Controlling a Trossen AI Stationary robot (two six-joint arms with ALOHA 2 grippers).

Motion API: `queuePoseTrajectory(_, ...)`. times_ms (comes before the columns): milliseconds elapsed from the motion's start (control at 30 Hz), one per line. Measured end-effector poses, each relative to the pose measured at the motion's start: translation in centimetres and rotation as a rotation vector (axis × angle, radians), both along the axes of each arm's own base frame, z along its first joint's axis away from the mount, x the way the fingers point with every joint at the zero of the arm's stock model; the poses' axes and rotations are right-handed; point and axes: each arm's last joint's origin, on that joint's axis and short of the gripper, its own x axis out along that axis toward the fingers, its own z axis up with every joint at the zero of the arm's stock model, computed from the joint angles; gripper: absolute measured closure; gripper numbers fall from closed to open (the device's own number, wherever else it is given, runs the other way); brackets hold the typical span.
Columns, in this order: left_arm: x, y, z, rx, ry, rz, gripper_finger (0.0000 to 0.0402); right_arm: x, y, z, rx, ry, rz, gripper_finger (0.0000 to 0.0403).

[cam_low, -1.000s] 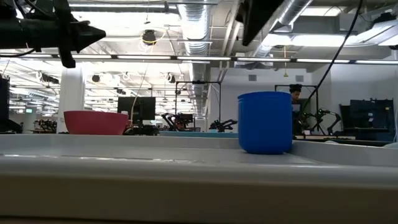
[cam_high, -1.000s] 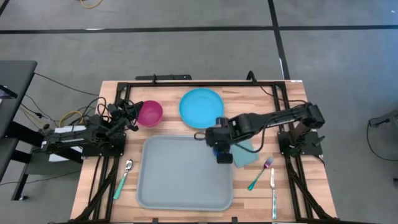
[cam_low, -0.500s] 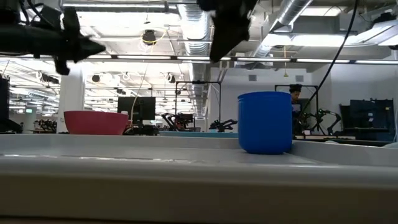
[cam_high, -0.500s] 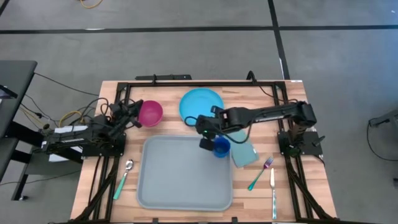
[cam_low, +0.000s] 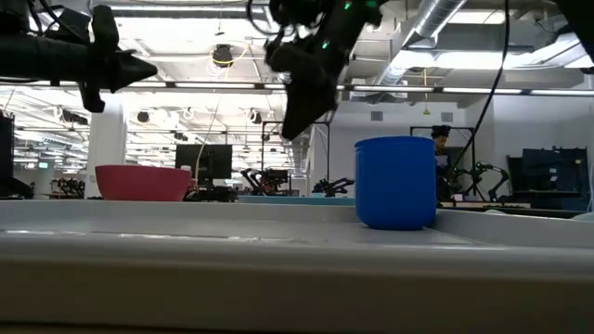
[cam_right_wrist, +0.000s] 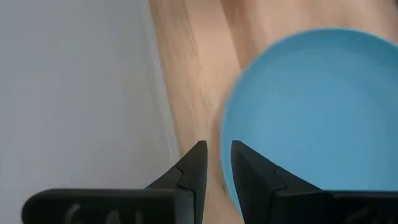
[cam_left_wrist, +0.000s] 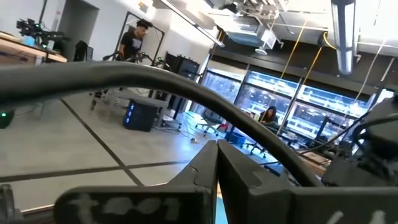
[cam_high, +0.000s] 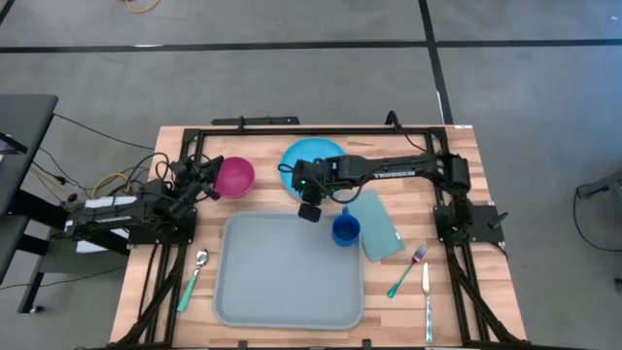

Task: Set up tray
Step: Put the light blue plate to the left of the blue mug on the gray tray

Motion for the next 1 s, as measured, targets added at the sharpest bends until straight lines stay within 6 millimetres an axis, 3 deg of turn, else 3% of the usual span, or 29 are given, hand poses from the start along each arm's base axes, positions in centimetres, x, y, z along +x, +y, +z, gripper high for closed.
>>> queuePoseTrajectory(100, 0.0, 0.0, 0.0, -0.002, -0.002, 0.006, 0.0401, 0.5, -0.6, -0.8, -0.006, -0.012, -0.011, 0.0336)
queuePoseTrajectory(433, -0.1, 0.0, 0.1, 0.0, -0.017, 0.007, 0.0401, 0.3, -2.2, -0.4, -0.001, -0.02, 0.016, 0.0336)
queuePoseTrajectory(633, -0.1, 0.0, 0.2, 0.002, -0.019, 0.008, 0.0401, 1.0, -2.3, -2.2, 0.055, -0.013, 0.144, 0.0336)
queuePoseTrajectory(733, -0.1, 0.0, 0.2, 0.002, -0.022, 0.008, 0.0401, 2.1, -2.2, -2.5, 0.058, -0.089, 0.165, 0.0336)
queuePoseTrajectory(1000, -0.1, 0.0, 0.3, 0.007, -0.033, -0.001, 0.0401, 2.3, -3.2, -4.7, 0.084, -0.033, 0.13, 0.0335)
